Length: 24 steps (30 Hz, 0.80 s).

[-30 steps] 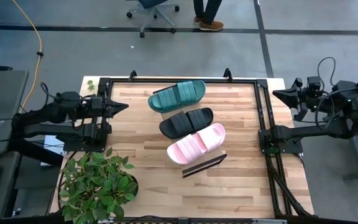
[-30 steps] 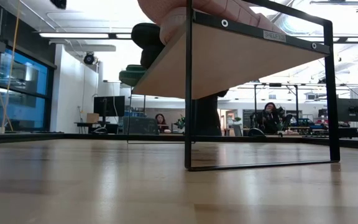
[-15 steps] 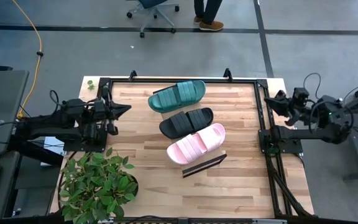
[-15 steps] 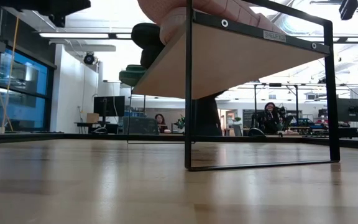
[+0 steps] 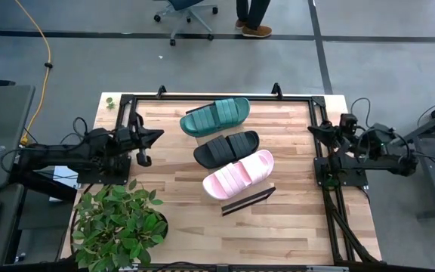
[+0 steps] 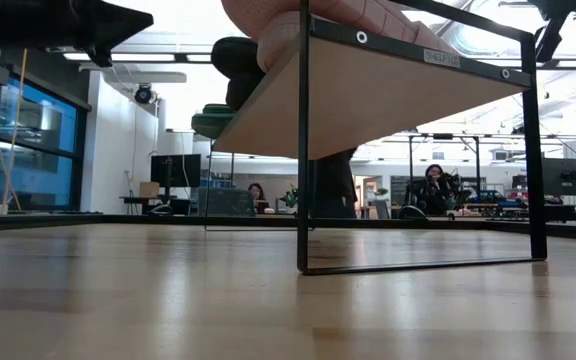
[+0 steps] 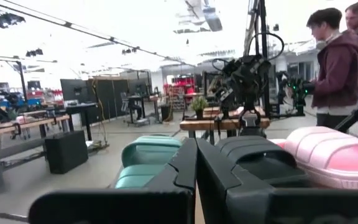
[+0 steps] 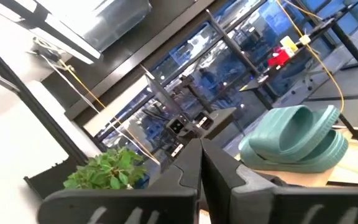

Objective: Pick and place slides into the shelf
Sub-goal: Return to Home Position

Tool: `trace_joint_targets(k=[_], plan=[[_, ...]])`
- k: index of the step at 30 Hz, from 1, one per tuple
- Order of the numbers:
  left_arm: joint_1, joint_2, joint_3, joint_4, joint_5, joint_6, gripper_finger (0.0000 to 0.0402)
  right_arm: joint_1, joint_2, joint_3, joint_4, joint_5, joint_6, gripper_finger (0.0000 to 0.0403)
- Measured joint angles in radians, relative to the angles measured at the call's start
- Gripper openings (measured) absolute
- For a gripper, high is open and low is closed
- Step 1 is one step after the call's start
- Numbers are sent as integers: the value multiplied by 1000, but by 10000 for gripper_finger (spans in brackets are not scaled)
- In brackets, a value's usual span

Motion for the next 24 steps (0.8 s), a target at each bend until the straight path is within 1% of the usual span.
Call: trace_joint_targets(k=[5, 10, 14, 20, 24], plan=[[0, 0, -54, 91, -2, -1, 0, 0, 1, -12, 8, -1, 21, 0], [0, 0, -94, 129, 2, -1, 0, 0, 0, -12, 21, -1, 29, 0], [0, 0, -123, 161, 41, -14, 0, 0, 0, -12, 21, -1, 52, 0], [0, -40, -147, 155, 74, -29, 0, 0, 0, -12, 34, 0, 59, 0], [0, -99, -148, 105, 83, -21, 0, 0, 0, -12, 38, 0, 59, 0]])
